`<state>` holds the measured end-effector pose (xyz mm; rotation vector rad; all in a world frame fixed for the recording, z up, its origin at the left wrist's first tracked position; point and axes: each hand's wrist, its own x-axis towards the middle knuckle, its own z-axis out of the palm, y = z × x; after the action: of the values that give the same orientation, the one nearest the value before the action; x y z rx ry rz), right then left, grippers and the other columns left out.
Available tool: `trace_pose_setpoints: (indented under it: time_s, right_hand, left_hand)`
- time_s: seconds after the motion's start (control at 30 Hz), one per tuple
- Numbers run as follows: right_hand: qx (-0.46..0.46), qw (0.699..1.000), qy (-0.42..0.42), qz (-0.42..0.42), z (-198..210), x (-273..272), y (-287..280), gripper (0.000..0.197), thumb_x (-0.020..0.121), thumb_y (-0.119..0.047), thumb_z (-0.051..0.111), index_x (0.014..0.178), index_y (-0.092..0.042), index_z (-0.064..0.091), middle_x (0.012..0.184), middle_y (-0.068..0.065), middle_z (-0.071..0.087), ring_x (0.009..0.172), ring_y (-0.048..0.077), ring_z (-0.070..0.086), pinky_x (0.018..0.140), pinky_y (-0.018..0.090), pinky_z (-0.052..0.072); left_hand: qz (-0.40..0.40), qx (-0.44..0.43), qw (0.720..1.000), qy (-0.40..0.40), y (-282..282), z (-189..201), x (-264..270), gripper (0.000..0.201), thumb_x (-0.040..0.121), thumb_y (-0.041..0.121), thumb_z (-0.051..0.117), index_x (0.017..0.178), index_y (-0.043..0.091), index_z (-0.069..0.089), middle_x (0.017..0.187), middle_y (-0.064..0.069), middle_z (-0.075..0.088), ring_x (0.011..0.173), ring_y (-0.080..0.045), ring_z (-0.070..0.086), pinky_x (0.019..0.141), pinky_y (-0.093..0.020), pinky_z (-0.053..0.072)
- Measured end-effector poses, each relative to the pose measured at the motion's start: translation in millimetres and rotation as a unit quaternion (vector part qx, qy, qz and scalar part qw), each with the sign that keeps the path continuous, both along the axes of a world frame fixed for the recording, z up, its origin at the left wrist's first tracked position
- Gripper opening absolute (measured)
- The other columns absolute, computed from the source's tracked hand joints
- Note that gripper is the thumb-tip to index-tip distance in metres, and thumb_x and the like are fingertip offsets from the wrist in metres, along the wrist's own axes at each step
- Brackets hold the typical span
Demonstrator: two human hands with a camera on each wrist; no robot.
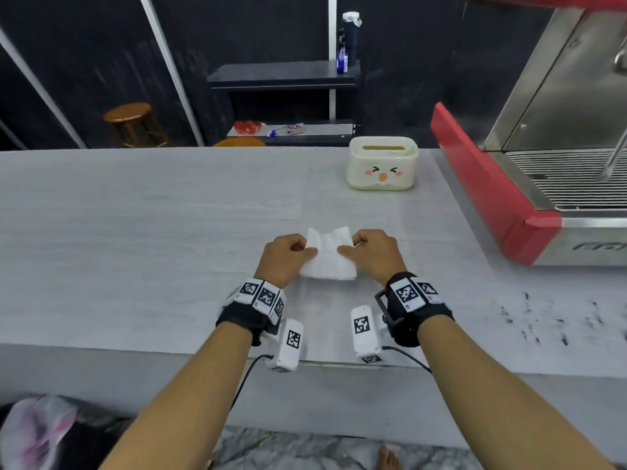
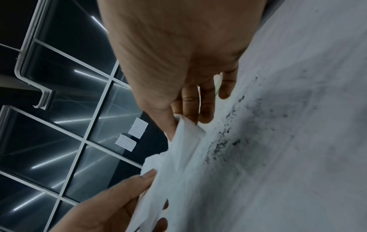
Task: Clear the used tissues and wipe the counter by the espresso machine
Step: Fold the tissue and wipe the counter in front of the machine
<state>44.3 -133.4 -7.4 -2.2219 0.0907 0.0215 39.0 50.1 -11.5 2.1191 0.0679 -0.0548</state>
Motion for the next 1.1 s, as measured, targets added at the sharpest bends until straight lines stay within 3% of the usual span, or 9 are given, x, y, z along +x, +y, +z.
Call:
trace_pose_setpoints:
  time_s: [0.1,0.17,0.3,0.43,0.5,0.6,0.77,0.9,1.1]
  right_hand:
    - [-0.012,1.0,0.027,0.003,-8,-9,9,0.024,0.074,-0.033,0.072,0.075,-0.01,0.065,0.074,0.002,0.065,0.074,0.02,0.061,0.072,0.036,0.052]
    - [-0.023,0.999,0.042,0.006,-11,-12,13,0.026,0.072,-0.034,0.074,0.075,-0.01,0.065,0.073,0.001,0.066,0.073,0.02,0.062,0.073,0.037,0.053]
    - [-0.073,0.995,0.063,0.024,-19,-17,19,0.025,0.067,-0.037,0.076,0.065,-0.019,0.059,0.074,-0.002,0.067,0.077,0.019,0.065,0.076,0.036,0.053]
    - [-0.129,0.989,0.065,0.035,-21,-22,19,0.028,0.065,-0.038,0.078,0.068,-0.024,0.054,0.074,-0.009,0.061,0.078,0.016,0.06,0.081,0.037,0.049]
    - [-0.123,0.99,0.058,0.02,-22,-23,19,0.036,0.061,-0.039,0.081,0.082,-0.023,0.057,0.088,-0.006,0.06,0.088,0.018,0.059,0.084,0.038,0.049]
    - [-0.14,0.99,0.017,-0.015,-22,-26,19,0.068,0.059,-0.041,0.082,0.116,-0.02,0.051,0.12,0.006,0.047,0.111,0.025,0.049,0.091,0.04,0.045]
    - [-0.192,0.972,-0.11,0.074,-22,-48,40,0.063,0.086,-0.043,0.056,0.141,-0.018,0.037,0.146,0.011,0.033,0.135,0.029,0.03,0.106,0.046,0.03]
    - [-0.255,0.945,-0.057,0.197,-42,-67,65,0.064,0.097,-0.046,0.03,0.151,-0.017,0.013,0.161,0.007,-0.001,0.147,0.026,-0.008,0.119,0.049,0.001]
    - [-0.325,0.922,-0.027,0.211,-63,-75,80,0.069,0.097,-0.055,0.015,0.151,-0.016,0.001,0.16,0.008,-0.011,0.146,0.026,-0.016,0.117,0.049,-0.012]
  left_hand:
    - [0.005,0.018,1.0,0.015,8,-8,-10,0.022,0.079,0.024,0.066,0.072,0.004,0.06,0.071,-0.003,0.059,0.068,-0.016,0.052,0.064,-0.027,0.042]
    - [0.01,0.048,0.999,0.023,10,-13,-13,0.024,0.078,0.026,0.066,0.076,0.002,0.063,0.078,-0.008,0.064,0.075,-0.02,0.057,0.071,-0.034,0.047]
    - [0.038,0.143,0.988,0.036,12,-17,-18,0.01,0.072,0.032,0.07,0.075,0.023,0.067,0.086,0.005,0.065,0.089,-0.018,0.061,0.085,-0.034,0.049]
    - [0.045,0.191,0.98,0.039,12,-15,-21,0.021,0.065,0.029,0.075,0.083,0.028,0.065,0.096,0.006,0.063,0.099,-0.019,0.058,0.09,-0.033,0.045]
    - [0.041,0.205,0.977,0.039,12,-16,-21,0.033,0.064,0.03,0.076,0.095,0.028,0.064,0.108,0.002,0.062,0.106,-0.02,0.056,0.093,-0.036,0.044]
    - [0.043,0.182,0.982,0.033,14,-19,-21,0.038,0.073,0.033,0.07,0.11,0.027,0.061,0.122,-0.001,0.058,0.114,-0.022,0.053,0.099,-0.039,0.042]
    - [0.026,0.126,0.991,0.03,25,-23,-26,0.042,0.087,0.025,0.056,0.129,0.021,0.053,0.138,-0.005,0.05,0.131,-0.025,0.042,0.11,-0.042,0.033]
    - [-0.003,0.142,0.989,0.041,34,-24,-33,0.045,0.091,0.024,0.051,0.136,0.023,0.047,0.152,-0.003,0.033,0.146,-0.022,0.015,0.119,-0.038,0.012]
    - [-0.056,0.179,0.981,0.047,39,-29,-42,0.048,0.092,0.022,0.05,0.139,0.027,0.042,0.158,-0.001,0.018,0.147,-0.021,0.004,0.118,-0.041,0.0]
